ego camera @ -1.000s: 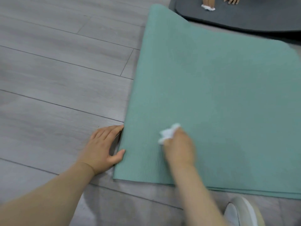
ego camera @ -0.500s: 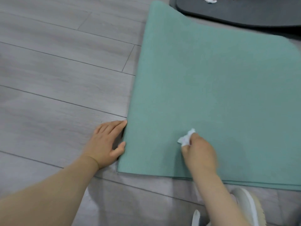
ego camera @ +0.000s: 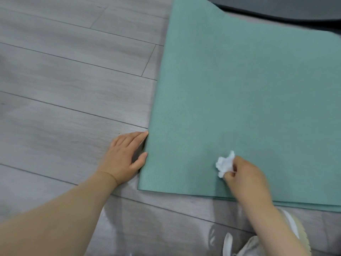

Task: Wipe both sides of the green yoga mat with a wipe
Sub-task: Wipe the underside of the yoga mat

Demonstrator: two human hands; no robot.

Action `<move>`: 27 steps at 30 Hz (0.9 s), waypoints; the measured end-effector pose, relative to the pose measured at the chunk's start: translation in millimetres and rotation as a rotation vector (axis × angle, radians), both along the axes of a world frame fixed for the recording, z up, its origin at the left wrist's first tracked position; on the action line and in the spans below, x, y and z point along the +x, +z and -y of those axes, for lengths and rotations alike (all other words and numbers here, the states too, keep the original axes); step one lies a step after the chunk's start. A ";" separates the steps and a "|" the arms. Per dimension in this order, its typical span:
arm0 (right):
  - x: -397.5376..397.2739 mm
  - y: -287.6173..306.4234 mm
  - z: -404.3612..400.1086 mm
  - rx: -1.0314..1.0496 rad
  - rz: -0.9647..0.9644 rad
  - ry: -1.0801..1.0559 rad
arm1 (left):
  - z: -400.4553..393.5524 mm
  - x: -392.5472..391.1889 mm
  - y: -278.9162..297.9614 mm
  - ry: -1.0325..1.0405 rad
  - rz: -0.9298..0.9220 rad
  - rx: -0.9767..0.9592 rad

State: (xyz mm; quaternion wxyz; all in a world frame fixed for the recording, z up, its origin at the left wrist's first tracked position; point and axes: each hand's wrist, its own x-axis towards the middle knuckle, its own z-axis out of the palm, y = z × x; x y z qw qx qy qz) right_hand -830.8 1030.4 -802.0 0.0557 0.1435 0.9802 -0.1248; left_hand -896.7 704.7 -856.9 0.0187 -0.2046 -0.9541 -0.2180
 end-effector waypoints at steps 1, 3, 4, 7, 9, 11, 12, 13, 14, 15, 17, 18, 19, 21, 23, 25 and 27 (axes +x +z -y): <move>1.5 1.3 1.3 0.026 -0.011 -0.002 | 0.4 0.1 -0.7 0.000 -0.003 -0.002; -1.8 -2.8 39.0 -0.078 -0.031 0.106 | 0.7 0.5 -1.5 -0.001 -0.003 -0.004; -6.3 -4.3 69.7 -0.160 -0.029 0.177 | 1.1 0.8 -1.5 0.005 -0.003 -0.004; -19.6 -7.2 162.2 -0.242 -0.103 0.452 | 2.3 0.8 -1.5 0.007 0.010 0.017; -25.0 -4.2 177.2 -0.318 -0.124 0.553 | 2.2 -0.2 -1.9 0.009 0.019 0.036; -19.1 -6.6 147.9 -0.259 -0.094 0.649 | 2.3 -0.4 -2.6 0.011 0.012 0.026; -13.7 -6.0 123.8 -0.218 -0.034 0.656 | 2.5 0.1 -2.7 0.018 0.005 0.020; -9.1 -5.5 96.6 -0.187 0.009 0.632 | 2.4 0.6 -2.7 0.022 -0.003 0.019; -5.5 -4.3 67.0 -0.147 0.027 0.576 | 2.2 0.8 -2.6 0.018 -0.008 0.019; -2.9 -2.1 38.1 -0.117 0.050 0.487 | 1.8 1.1 -2.4 0.010 -0.013 0.021; 1.3 10.0 -4.2 -0.055 0.100 0.308 | 2.1 0.7 -3.1 0.001 -0.023 0.033; 4.1 11.5 -13.0 -0.020 0.113 0.272 | 2.2 0.5 -3.7 0.000 -0.028 0.041; 6.3 11.8 -13.0 -0.007 0.107 0.293 | 2.2 0.3 -4.0 -0.003 -0.030 0.048; 10.1 9.7 17.6 -0.050 0.095 0.397 | 2.5 1.0 -4.3 -0.001 -0.036 0.061; 8.2 4.2 72.9 -0.124 0.039 0.517 | 3.1 0.6 -4.7 0.000 -0.043 0.068; 0.4 -2.0 132.8 -0.182 -0.090 0.606 | 3.1 -0.7 -6.6 0.005 -0.035 0.080; -7.0 -3.2 179.4 -0.182 -0.102 0.650 | 3.8 -1.3 -9.0 0.014 -0.013 0.100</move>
